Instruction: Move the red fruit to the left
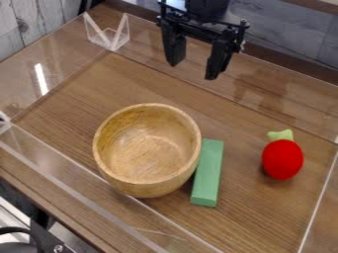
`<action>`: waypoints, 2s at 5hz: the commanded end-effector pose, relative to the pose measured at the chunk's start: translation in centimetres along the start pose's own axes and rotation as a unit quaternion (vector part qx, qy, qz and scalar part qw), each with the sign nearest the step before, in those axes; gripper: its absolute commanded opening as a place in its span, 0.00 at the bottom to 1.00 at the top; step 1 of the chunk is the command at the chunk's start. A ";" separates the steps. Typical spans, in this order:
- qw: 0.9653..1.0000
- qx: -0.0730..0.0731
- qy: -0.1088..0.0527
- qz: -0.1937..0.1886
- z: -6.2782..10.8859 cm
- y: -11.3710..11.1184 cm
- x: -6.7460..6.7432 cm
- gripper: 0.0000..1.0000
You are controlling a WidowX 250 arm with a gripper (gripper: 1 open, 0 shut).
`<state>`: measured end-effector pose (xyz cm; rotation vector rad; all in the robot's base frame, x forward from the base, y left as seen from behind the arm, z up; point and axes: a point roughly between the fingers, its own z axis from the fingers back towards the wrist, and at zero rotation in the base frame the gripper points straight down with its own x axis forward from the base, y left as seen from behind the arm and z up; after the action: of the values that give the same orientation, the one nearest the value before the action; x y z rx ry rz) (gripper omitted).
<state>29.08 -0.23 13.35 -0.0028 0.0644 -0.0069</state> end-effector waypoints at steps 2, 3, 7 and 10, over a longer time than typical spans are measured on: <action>0.999 -0.016 0.012 -0.036 -2.5 -4.1 0.0 1.00; 0.999 -0.022 -0.003 -0.026 -2.6 -6.6 1.1 1.00; 0.996 -0.051 -0.071 -0.029 -4.3 -13.5 2.3 1.00; 0.992 -0.057 -0.111 0.025 -4.6 -12.7 2.6 0.00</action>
<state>30.65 -12.82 6.22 -0.0874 -0.0808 0.0460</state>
